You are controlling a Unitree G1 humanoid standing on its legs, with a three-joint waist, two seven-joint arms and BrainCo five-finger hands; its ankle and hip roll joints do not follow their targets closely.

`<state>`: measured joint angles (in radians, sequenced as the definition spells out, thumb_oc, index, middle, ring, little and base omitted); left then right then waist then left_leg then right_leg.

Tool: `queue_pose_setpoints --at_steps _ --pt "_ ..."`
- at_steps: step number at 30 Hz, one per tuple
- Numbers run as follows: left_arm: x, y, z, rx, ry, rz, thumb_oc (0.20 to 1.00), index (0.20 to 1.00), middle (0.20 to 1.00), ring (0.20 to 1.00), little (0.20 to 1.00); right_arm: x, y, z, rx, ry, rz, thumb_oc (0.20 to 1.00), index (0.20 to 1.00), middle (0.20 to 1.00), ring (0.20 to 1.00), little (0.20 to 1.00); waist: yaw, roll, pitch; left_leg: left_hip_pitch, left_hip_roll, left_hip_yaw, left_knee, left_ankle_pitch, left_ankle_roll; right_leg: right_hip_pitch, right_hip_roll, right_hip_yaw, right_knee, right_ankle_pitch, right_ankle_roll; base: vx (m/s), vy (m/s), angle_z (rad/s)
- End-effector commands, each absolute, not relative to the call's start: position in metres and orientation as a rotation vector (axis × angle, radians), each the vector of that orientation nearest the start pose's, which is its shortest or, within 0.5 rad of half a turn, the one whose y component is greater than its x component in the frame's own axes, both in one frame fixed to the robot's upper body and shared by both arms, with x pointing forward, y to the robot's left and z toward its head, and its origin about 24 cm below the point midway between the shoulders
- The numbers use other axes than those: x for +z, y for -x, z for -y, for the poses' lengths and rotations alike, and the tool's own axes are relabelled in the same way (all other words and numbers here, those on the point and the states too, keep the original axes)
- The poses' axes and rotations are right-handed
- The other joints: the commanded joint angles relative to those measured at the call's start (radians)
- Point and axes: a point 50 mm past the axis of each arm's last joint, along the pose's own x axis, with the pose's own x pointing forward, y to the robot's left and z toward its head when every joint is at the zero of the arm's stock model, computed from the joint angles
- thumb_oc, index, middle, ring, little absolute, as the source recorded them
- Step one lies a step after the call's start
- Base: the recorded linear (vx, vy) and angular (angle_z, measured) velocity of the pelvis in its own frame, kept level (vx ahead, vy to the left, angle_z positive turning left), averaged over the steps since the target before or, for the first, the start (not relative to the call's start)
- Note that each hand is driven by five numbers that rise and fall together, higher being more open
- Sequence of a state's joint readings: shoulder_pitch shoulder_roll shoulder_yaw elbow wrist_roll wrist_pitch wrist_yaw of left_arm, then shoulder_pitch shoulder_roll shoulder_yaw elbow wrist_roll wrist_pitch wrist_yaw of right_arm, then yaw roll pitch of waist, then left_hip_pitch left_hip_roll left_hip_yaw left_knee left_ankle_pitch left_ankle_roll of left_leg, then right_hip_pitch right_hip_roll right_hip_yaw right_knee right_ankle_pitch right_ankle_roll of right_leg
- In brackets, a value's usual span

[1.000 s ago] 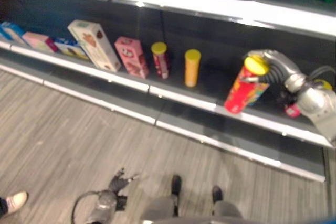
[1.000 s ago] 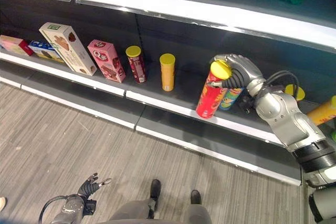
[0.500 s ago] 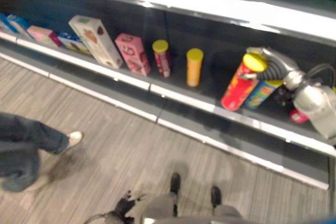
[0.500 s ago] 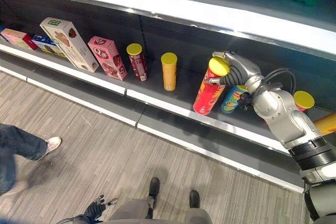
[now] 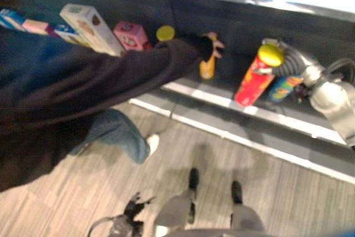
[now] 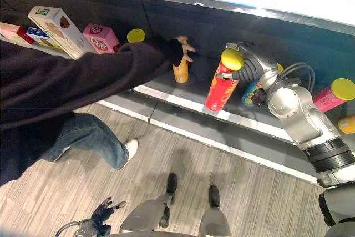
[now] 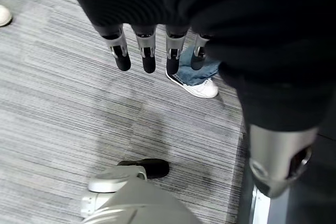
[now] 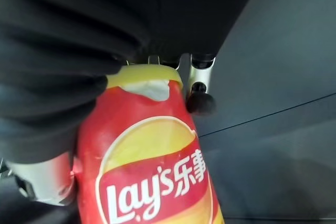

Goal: Put the goods on the table back onto the shelves and tidy them up.

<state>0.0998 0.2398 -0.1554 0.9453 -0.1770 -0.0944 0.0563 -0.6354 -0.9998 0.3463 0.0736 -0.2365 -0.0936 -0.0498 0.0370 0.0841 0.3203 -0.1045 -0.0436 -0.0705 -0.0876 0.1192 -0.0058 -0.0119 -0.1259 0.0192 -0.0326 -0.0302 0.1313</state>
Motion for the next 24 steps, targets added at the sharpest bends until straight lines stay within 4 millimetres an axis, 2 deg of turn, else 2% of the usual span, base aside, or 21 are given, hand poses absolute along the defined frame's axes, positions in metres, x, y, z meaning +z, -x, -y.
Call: queue_pose_setpoints --at_steps 1,19,24 --pt "-0.138 -0.116 -0.242 0.158 -0.198 -0.936 1.0 1.0 1.0 1.0 1.0 0.273 -0.317 0.199 0.053 1.268 0.737 0.2 0.2 0.2 0.2 0.2 0.029 -0.048 -0.04 -0.062 0.06 0.071 0.203 -0.179 -0.061 -0.081 -0.058 -0.003 0.134 -0.02 0.021 0.01 0.003 0.04" --pt "-0.14 -0.116 -0.24 0.151 -0.217 -0.951 1.0 1.0 1.0 1.0 1.0 0.262 -0.308 0.197 0.082 1.238 0.744 0.2 0.2 0.2 0.2 0.2 0.004 -0.073 -0.07 0.002 0.08 0.092 0.15 -0.182 -0.064 -0.034 -0.052 0.006 0.074 -0.004 0.025 0.01 -0.004 -0.04" --pt "-0.14 -0.116 -0.243 0.139 -0.25 -0.963 1.0 1.0 1.0 1.0 1.0 0.25 -0.304 0.195 0.13 1.238 0.715 0.2 0.2 0.2 0.2 0.2 -0.008 -0.077 -0.101 0.057 0.092 0.102 0.03 -0.13 -0.078 -0.007 -0.038 0.003 -0.006 0.033 0.031 0.02 -0.014 -0.01"
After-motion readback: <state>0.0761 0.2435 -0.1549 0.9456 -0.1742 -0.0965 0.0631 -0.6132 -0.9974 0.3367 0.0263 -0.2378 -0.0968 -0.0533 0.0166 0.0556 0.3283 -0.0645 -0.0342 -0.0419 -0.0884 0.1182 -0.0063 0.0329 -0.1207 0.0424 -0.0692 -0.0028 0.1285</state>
